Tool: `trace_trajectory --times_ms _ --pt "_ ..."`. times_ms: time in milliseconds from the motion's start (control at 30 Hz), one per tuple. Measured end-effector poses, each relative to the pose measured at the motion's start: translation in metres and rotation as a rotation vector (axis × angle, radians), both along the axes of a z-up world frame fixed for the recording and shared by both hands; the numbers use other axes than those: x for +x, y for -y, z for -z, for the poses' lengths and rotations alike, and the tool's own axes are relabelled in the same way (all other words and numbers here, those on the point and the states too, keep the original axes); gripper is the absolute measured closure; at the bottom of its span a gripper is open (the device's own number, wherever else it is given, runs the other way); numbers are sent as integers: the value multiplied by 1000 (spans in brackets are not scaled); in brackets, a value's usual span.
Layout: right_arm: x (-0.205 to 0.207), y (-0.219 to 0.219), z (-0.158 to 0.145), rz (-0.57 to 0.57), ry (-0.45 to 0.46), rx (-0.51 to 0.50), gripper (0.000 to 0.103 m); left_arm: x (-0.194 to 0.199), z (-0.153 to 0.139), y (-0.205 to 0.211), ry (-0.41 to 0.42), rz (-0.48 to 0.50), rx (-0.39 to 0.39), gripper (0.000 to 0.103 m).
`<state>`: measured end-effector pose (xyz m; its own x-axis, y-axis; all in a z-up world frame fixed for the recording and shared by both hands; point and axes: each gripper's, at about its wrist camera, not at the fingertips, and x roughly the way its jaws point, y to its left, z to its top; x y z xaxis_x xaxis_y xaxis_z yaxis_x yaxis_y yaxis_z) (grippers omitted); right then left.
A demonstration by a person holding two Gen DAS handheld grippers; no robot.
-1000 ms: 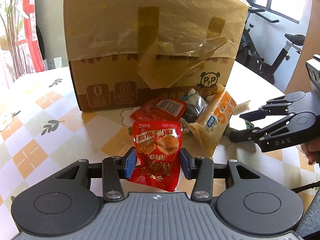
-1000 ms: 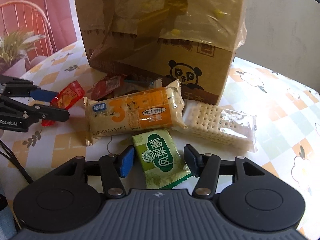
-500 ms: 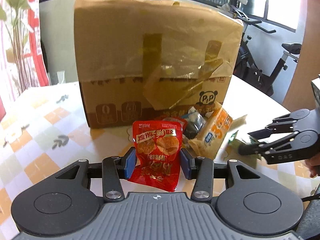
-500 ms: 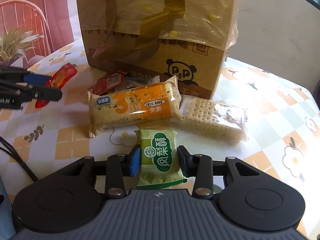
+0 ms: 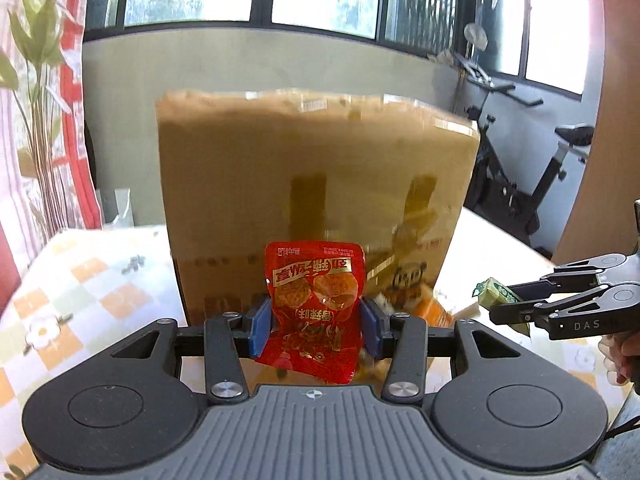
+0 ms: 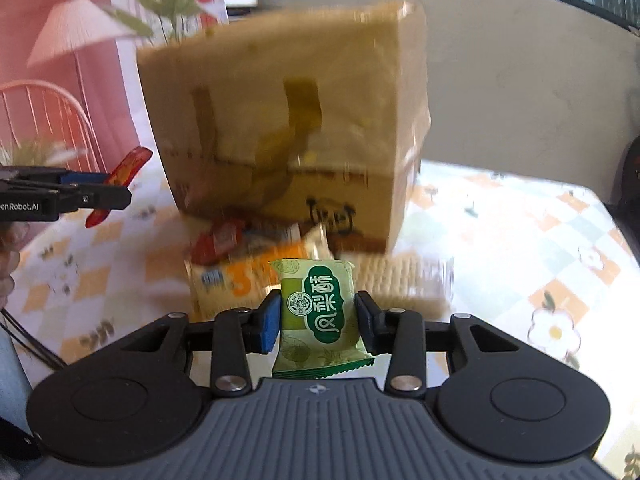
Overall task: Organize snacks
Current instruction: 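Lift both packets over the box and open both tools to drop them, then move both tools back down toward the remaining snacks on the table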
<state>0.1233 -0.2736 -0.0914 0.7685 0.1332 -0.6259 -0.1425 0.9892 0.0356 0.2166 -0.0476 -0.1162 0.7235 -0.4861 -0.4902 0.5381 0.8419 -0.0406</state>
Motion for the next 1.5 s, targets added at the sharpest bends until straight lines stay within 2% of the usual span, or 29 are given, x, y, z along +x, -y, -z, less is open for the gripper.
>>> trace_trajectory --times_ms 267,367,433,567,633,800,900,967,1033,1100,1267,1500 --pt "8 2 -52 -17 129 15 62 11 -36 2 72 1 -42 54" --pt "16 3 -80 -27 199 27 62 23 -53 5 111 7 -57 54" --pt "26 3 -96 -35 241 28 62 34 -68 7 135 3 -80 54" --pt "63 -6 -124 -40 302 -38 62 63 -96 18 188 -17 -107 54" --pt "83 -7 -132 -34 311 -45 62 80 -103 26 179 -22 -114 53" --pt "138 -15 -124 8 257 -60 62 118 -102 52 136 -53 -88 53" --pt "158 -15 -112 64 210 -50 61 128 -94 60 104 -81 -98 50" --pt "164 -14 -106 93 184 -31 60 131 -91 66 88 -100 -70 48" --pt "159 -12 -105 102 192 -13 58 131 -90 71 84 -116 -29 41" --pt "151 -11 -106 99 196 -7 52 127 -90 66 92 -113 -34 36" --pt "122 -4 -110 104 230 8 52 111 -95 41 97 -118 -64 35" --pt "72 -3 -104 83 274 6 51 82 -94 14 122 -81 -51 35"
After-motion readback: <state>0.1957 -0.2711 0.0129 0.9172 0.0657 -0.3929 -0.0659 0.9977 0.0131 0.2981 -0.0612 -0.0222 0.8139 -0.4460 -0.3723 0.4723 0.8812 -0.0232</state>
